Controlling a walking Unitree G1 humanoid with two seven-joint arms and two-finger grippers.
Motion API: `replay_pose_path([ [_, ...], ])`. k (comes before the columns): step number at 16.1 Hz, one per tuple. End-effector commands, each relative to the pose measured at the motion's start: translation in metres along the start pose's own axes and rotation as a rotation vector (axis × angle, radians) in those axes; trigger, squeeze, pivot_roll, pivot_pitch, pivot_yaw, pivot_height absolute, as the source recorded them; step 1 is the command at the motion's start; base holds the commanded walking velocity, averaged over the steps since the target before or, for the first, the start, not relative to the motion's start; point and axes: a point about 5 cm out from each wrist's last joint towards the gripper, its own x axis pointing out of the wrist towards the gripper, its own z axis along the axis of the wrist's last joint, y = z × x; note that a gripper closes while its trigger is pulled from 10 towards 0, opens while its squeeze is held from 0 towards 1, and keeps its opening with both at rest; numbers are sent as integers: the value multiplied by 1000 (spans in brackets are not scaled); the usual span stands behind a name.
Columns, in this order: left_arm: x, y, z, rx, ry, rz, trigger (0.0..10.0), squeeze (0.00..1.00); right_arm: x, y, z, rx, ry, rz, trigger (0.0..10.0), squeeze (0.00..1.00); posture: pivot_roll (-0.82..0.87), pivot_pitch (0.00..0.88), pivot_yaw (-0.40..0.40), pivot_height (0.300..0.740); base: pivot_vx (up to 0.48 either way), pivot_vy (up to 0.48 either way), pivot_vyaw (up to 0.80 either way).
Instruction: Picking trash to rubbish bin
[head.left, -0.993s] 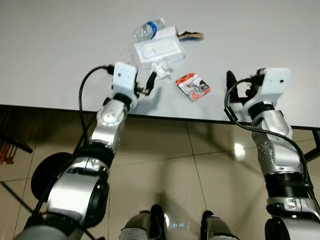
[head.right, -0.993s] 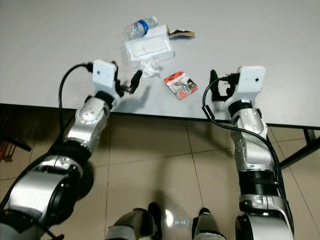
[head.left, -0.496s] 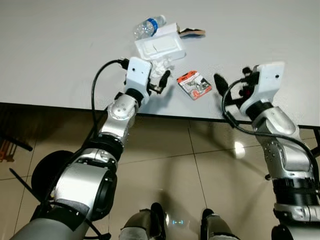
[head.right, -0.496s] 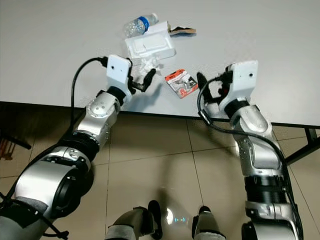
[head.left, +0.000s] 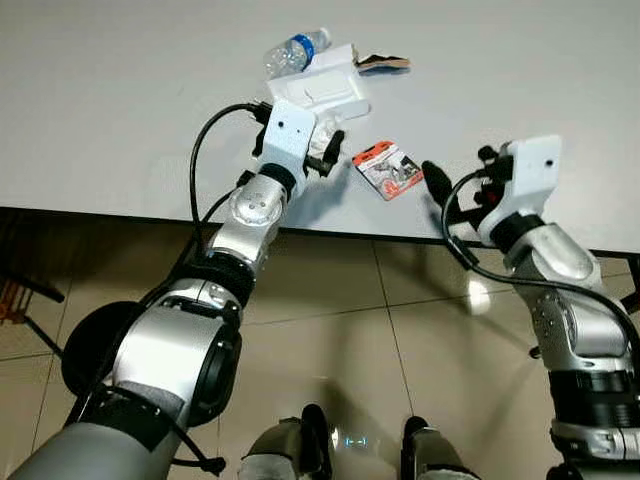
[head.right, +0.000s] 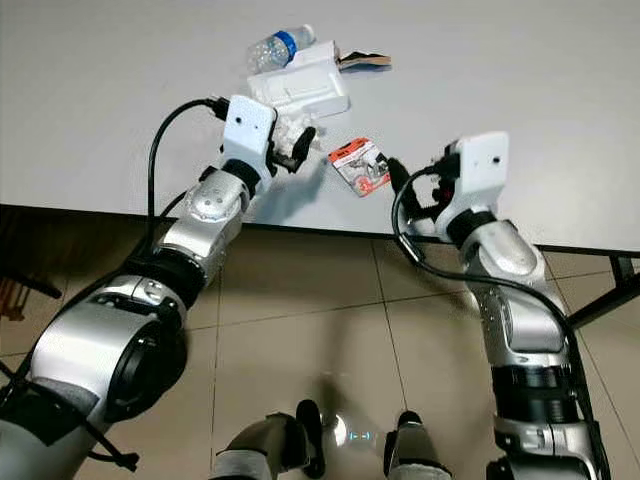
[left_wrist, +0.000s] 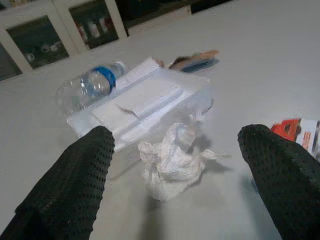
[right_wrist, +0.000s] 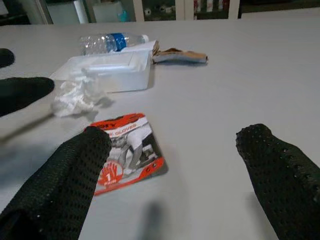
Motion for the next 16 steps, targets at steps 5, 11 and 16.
replay_pose_path([
  [5,10,2,9,-49,82,83,10000,0,-9,14,4,14,1,52,10000,0,-104,290,143,740,0,0,0],
  [11,14,13,18,-229,113,206,10000,0,-26,18,4,14,27,61,10000,0,-172,331,124,740,0,0,0],
  [16,15,-2,13,-323,157,181,10000,0,-34,23,4,15,47,68,10000,0,-200,348,122,740,0,0,0],
])
